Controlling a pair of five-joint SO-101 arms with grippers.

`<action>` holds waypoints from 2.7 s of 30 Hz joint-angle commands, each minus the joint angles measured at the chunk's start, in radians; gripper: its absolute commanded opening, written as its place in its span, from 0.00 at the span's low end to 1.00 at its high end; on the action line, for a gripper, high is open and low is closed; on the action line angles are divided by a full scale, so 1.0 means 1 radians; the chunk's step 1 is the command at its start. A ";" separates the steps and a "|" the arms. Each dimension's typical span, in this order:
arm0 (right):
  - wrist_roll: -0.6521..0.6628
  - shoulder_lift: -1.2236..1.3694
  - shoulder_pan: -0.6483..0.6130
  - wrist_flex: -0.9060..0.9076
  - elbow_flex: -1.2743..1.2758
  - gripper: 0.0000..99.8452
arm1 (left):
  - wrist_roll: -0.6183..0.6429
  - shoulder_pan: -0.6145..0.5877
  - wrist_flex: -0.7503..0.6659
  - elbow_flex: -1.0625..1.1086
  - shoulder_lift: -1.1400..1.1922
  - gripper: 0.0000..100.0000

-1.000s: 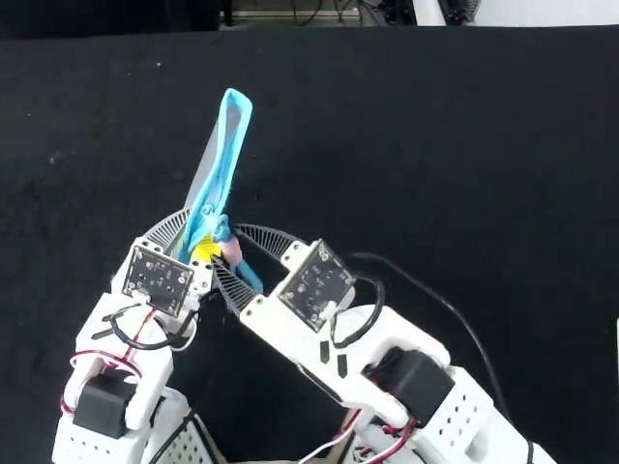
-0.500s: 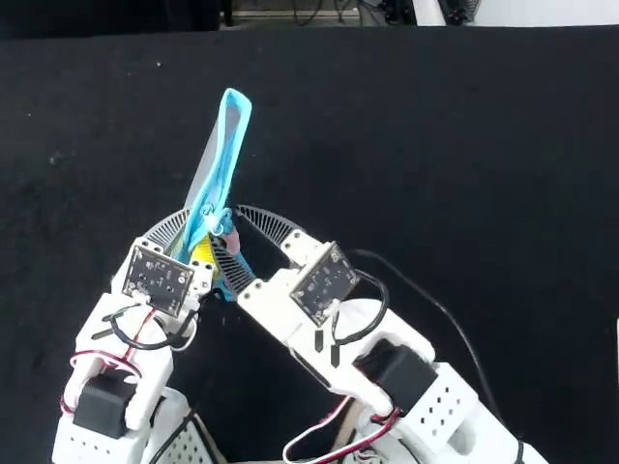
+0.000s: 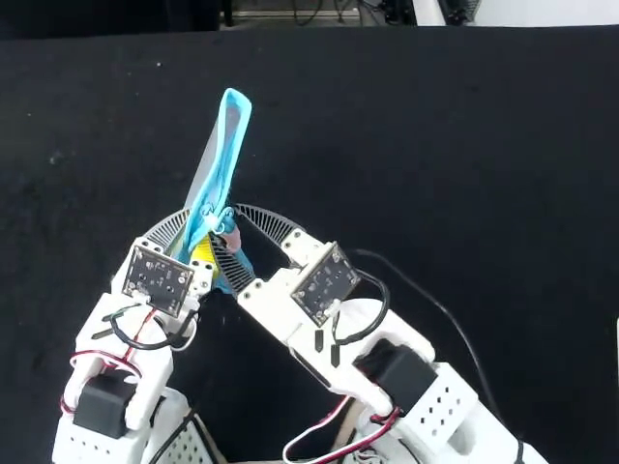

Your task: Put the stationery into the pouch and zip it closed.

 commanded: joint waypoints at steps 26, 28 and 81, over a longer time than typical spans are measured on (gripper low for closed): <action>-0.006 -0.160 0.009 -0.021 0.085 0.12 | -0.012 -0.004 -0.003 -0.035 -0.009 0.05; -0.006 -0.160 0.009 -0.040 0.096 0.12 | -0.012 -0.004 -0.003 -0.035 -0.009 0.05; -0.012 -0.128 0.008 -0.058 0.041 0.12 | -0.012 -0.012 -0.028 -0.024 -0.009 0.05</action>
